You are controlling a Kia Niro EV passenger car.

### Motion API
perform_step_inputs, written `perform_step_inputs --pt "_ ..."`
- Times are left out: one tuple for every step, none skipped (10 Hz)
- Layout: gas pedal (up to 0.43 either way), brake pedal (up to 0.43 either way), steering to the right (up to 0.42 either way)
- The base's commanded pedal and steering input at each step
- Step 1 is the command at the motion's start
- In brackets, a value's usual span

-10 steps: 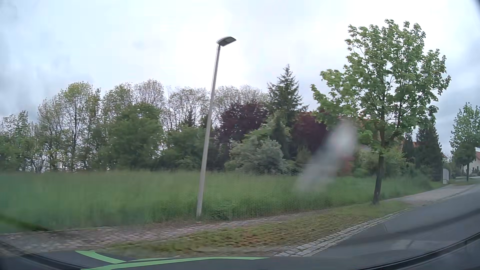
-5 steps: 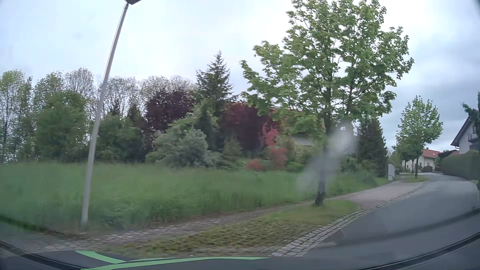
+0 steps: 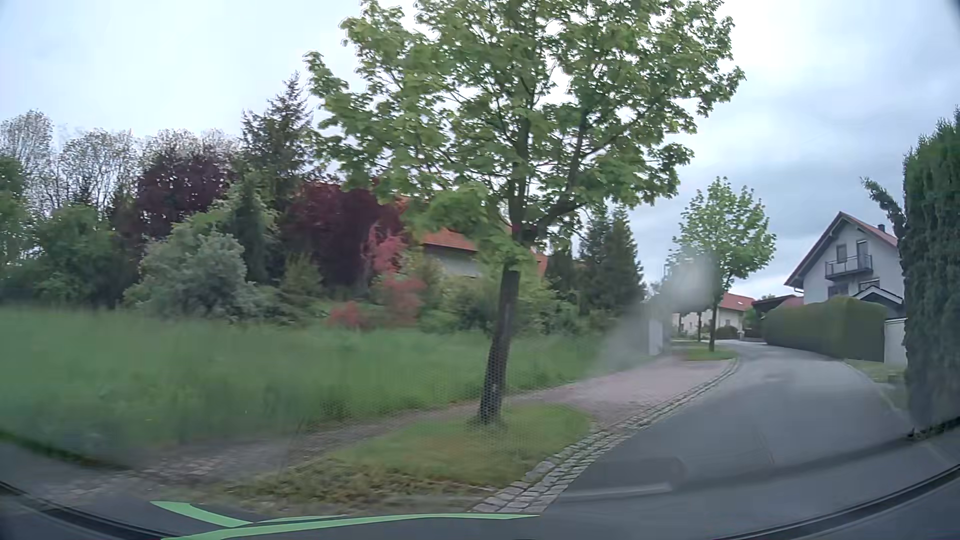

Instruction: Follow the waypoints while adhering to traffic rules and regulations

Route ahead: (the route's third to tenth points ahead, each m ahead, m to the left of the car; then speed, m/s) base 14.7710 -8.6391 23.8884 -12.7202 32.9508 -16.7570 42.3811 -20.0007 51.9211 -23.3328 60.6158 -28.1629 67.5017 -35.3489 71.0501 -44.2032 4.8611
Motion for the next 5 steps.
perform_step_inputs --pt "0.350 0.000 0.415" --pt "0.358 0.000 0.402" --pt "0.358 0.000 0.378" --pt "0.358 0.000 0.353" --pt "0.378 0.000 0.322"
